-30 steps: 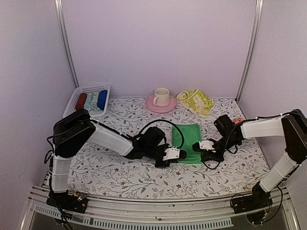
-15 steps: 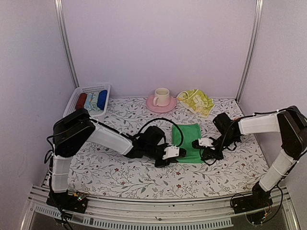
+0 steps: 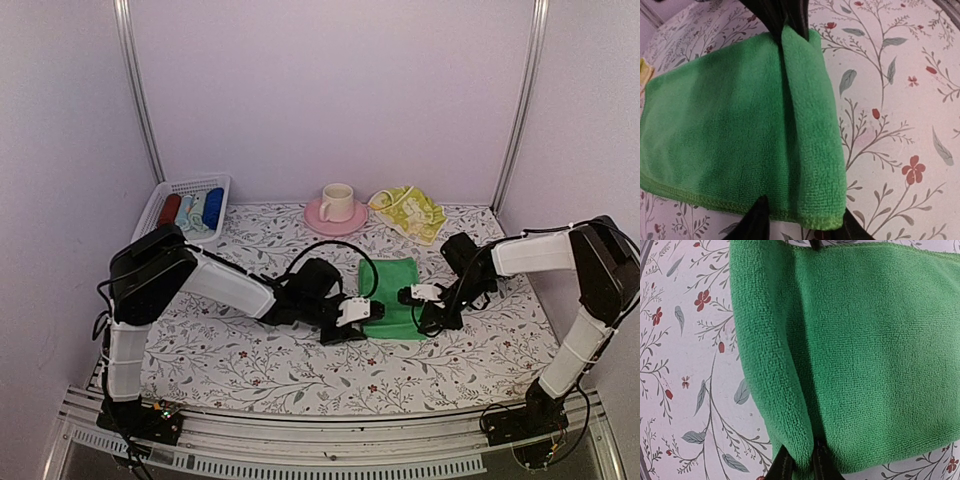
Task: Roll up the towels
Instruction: Roll the towel at the center of the board.
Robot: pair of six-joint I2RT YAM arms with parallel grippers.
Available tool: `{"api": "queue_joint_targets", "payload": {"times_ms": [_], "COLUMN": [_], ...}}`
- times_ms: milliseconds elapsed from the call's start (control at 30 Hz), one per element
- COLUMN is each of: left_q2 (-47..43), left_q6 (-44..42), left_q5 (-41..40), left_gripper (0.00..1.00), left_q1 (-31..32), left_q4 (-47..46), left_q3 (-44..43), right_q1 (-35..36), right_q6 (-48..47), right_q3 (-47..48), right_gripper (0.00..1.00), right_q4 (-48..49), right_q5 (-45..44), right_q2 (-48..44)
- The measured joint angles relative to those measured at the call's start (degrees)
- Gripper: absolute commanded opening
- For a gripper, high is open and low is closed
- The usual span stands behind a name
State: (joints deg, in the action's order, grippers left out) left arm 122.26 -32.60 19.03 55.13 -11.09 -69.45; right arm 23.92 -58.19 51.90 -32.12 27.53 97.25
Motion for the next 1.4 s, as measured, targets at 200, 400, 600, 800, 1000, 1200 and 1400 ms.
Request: {"api": "queue_joint_targets", "payload": {"times_ms": [200,400,600,800,1000,1200,1400], "left_q2": [-2.9,-6.0,-6.1,-5.9,-3.9,-1.5,-0.3], "left_q6": [1.4,2.4,2.4,2.5,3.6,5.1,6.3], "left_q5": [-1.3,-0.7,1.0,2.7,3.1,2.4,0.7], "left_gripper": [0.58,0.59,0.58,0.57,0.43,0.21,0.06], "left_q1": [-0.5,-0.5,0.4,1.1,1.9,2.1,2.1], "left_q4": [-1.1,-2.7,-0.5,3.0,5.3,6.5,7.1], "left_q3": [2.7,2.4,0.5,-1.2,-4.3,-6.0,-6.3], "right_q1": [0.0,0.0,0.0,0.0,0.0,-0.1,-0.1], "right_q6": [0.7,1.7,2.1,2.2,2.8,2.9,3.1], "right_q3": [0.3,0.8,1.0,1.1,1.1,1.1,1.1], "right_gripper": [0.16,0.17,0.18,0.18,0.18,0.18,0.29], "right_q4": [-0.2,-0.5,-0.7,-0.7,-0.7,-0.7,-0.6], "right_q5": [0.0,-0.3,-0.8,-1.1,-1.4,-1.4,-1.4], "right_q2": [0.3,0.6,0.7,0.7,1.0,1.0,1.0]}}
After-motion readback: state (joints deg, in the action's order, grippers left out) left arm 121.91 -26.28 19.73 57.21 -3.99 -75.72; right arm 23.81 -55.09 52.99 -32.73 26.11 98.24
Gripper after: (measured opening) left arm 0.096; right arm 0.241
